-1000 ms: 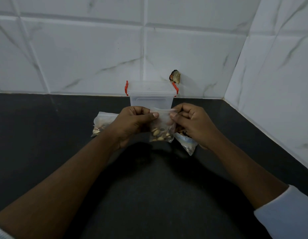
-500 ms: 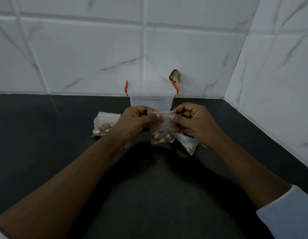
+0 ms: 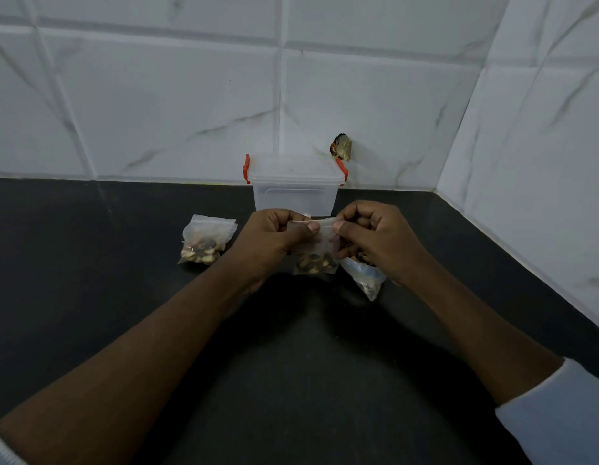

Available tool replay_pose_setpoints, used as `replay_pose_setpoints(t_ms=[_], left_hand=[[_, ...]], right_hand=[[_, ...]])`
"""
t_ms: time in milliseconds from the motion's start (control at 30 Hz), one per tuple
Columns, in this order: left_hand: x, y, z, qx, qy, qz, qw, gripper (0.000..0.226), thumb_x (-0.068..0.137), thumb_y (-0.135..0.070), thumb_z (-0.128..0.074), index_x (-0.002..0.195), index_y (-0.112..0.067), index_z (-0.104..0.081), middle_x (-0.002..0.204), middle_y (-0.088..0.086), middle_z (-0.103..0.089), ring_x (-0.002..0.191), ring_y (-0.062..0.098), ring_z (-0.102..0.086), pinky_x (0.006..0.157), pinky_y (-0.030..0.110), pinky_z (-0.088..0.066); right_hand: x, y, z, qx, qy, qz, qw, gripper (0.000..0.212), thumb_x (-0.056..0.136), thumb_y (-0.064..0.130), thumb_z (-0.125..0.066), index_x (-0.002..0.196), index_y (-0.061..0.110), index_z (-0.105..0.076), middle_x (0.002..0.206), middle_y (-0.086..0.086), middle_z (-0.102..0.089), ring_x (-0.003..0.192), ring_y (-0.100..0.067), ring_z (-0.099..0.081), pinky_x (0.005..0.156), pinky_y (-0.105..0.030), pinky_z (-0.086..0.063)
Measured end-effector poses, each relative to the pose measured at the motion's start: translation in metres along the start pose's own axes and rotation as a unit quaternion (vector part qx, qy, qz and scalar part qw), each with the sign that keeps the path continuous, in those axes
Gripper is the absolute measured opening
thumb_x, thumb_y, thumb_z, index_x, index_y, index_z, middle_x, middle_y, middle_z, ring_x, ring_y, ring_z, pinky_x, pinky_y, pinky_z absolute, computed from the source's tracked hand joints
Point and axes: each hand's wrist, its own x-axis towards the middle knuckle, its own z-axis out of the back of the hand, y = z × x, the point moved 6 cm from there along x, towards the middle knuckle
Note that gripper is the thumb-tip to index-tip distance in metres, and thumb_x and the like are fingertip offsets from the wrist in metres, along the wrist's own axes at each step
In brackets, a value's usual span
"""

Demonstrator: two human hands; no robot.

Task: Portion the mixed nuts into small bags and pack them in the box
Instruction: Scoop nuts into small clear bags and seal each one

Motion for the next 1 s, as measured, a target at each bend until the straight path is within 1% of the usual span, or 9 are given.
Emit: replay_pose_setpoints(t_ms=[67, 167, 200, 367, 567, 700, 833, 900, 1000], left_hand=[[0.000, -0.002, 0.000, 0.031, -0.009, -0.015, 0.999, 0.012, 0.092, -0.014, -0.073, 0.093, -0.002, -0.075, 0.090, 0.015, -0.077, 0.085, 0.026, -0.075, 0.084, 0.040, -0.062], [-0.002, -0.005, -0.002, 0.035, -0.009, -0.022, 0.999, 0.016, 0.090, -0.013, -0.075, 0.095, 0.002, -0.074, 0.090, 0.016, -0.078, 0.084, 0.026, -0.075, 0.081, 0.038, -0.062], [-0.002, -0.005, -0.003, 0.027, -0.005, -0.023, 0.999, 0.018, 0.089, -0.013, -0.076, 0.097, 0.003, -0.074, 0.091, 0.017, -0.078, 0.085, 0.027, -0.075, 0.082, 0.037, -0.062], [-0.002, -0.007, 0.004, -0.017, -0.008, 0.007, 1.000, 0.013, 0.088, -0.011, -0.075, 0.095, 0.000, -0.074, 0.095, 0.014, -0.077, 0.090, 0.024, -0.075, 0.083, 0.035, -0.062], [0.000, -0.010, 0.012, 0.071, -0.027, -0.027, 0.997, 0.006, 0.091, -0.011, -0.073, 0.088, -0.007, -0.076, 0.090, 0.012, -0.078, 0.091, 0.026, -0.076, 0.091, 0.039, -0.060], [-0.003, -0.015, 0.006, 0.121, -0.009, -0.048, 0.991, 0.005, 0.094, -0.009, -0.069, 0.091, -0.009, -0.073, 0.091, 0.010, -0.078, 0.090, 0.021, -0.075, 0.091, 0.038, -0.061], [-0.005, -0.017, -0.001, 0.071, 0.047, -0.020, 0.996, 0.015, 0.098, -0.014, -0.064, 0.106, -0.002, -0.068, 0.105, 0.016, -0.074, 0.098, 0.025, -0.071, 0.095, 0.044, -0.056], [-0.006, -0.017, -0.003, 0.077, 0.064, -0.025, 0.995, 0.018, 0.098, -0.015, -0.065, 0.110, -0.002, -0.069, 0.107, 0.013, -0.075, 0.101, 0.026, -0.071, 0.092, 0.040, -0.057], [-0.007, -0.019, -0.004, 0.116, 0.061, -0.052, 0.990, 0.014, 0.097, -0.012, -0.067, 0.103, -0.002, -0.073, 0.099, 0.011, -0.078, 0.096, 0.024, -0.074, 0.086, 0.030, -0.060]], right_hand=[[0.000, 0.001, -0.002, -0.001, 0.016, 0.000, 1.000, 0.007, 0.097, 0.003, -0.066, 0.099, -0.003, -0.069, 0.083, -0.022, -0.073, 0.073, -0.037, -0.072, 0.069, -0.044, -0.065], [-0.002, 0.005, -0.006, -0.034, 0.024, 0.029, 0.999, 0.006, 0.096, 0.003, -0.067, 0.095, -0.003, -0.070, 0.079, -0.014, -0.072, 0.065, -0.018, -0.069, 0.059, -0.024, -0.057], [-0.002, 0.006, -0.006, -0.044, 0.023, 0.037, 0.998, 0.007, 0.097, 0.003, -0.067, 0.094, -0.002, -0.070, 0.079, -0.014, -0.072, 0.065, -0.015, -0.068, 0.059, -0.022, -0.055], [0.000, 0.002, 0.002, -0.077, 0.001, 0.039, 0.996, 0.008, 0.097, 0.005, -0.065, 0.091, 0.001, -0.070, 0.080, -0.017, -0.072, 0.068, -0.024, -0.068, 0.062, -0.036, -0.058], [0.002, -0.002, 0.001, -0.051, 0.007, 0.016, 0.999, 0.006, 0.096, 0.006, -0.066, 0.094, 0.003, -0.071, 0.084, -0.019, -0.072, 0.071, -0.022, -0.067, 0.065, -0.034, -0.058], [0.000, 0.003, -0.004, -0.090, 0.028, 0.044, 0.995, 0.007, 0.096, 0.009, -0.067, 0.092, 0.009, -0.073, 0.081, -0.005, -0.073, 0.068, -0.012, -0.066, 0.061, -0.026, -0.056], [0.000, 0.006, -0.007, -0.140, 0.029, 0.069, 0.987, 0.010, 0.099, 0.014, -0.065, 0.091, 0.015, -0.070, 0.078, 0.010, -0.070, 0.065, -0.007, -0.062, 0.061, -0.024, -0.051], [-0.001, 0.005, -0.010, -0.161, 0.036, 0.078, 0.983, 0.009, 0.100, 0.018, -0.066, 0.091, 0.018, -0.069, 0.078, 0.015, -0.069, 0.064, -0.003, -0.061, 0.061, -0.023, -0.049], [-0.003, 0.007, -0.013, -0.186, 0.037, 0.088, 0.978, 0.007, 0.099, 0.020, -0.067, 0.091, 0.020, -0.068, 0.079, 0.014, -0.067, 0.068, -0.001, -0.060, 0.063, -0.017, -0.044]])
